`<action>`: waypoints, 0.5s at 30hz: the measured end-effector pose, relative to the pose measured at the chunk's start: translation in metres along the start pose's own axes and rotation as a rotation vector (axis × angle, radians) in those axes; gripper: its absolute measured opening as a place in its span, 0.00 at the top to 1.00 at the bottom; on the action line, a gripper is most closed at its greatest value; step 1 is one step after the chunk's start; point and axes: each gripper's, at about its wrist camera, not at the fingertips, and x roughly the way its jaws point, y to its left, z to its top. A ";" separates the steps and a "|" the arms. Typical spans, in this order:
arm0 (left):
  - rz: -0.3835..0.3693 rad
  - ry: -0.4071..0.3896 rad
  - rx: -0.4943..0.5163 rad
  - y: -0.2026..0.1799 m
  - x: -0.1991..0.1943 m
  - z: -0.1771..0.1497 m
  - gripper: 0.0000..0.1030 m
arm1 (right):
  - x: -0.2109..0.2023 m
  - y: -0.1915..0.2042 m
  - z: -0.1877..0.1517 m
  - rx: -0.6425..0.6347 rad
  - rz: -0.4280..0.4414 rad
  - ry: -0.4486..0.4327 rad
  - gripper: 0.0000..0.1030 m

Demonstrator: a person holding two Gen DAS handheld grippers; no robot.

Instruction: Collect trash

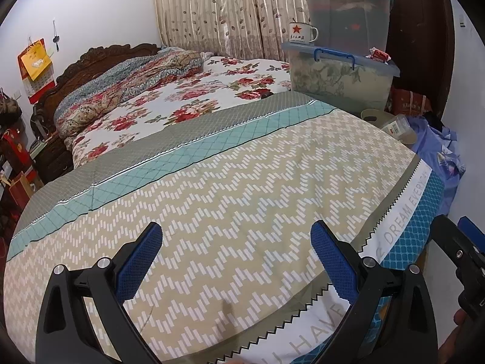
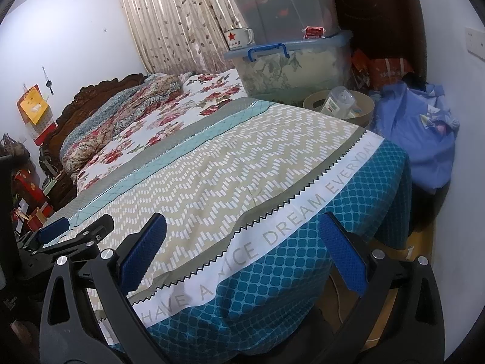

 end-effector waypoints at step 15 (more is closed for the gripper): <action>0.018 -0.055 0.001 -0.001 -0.017 -0.002 0.08 | -0.005 -0.002 0.001 0.028 0.033 -0.018 0.03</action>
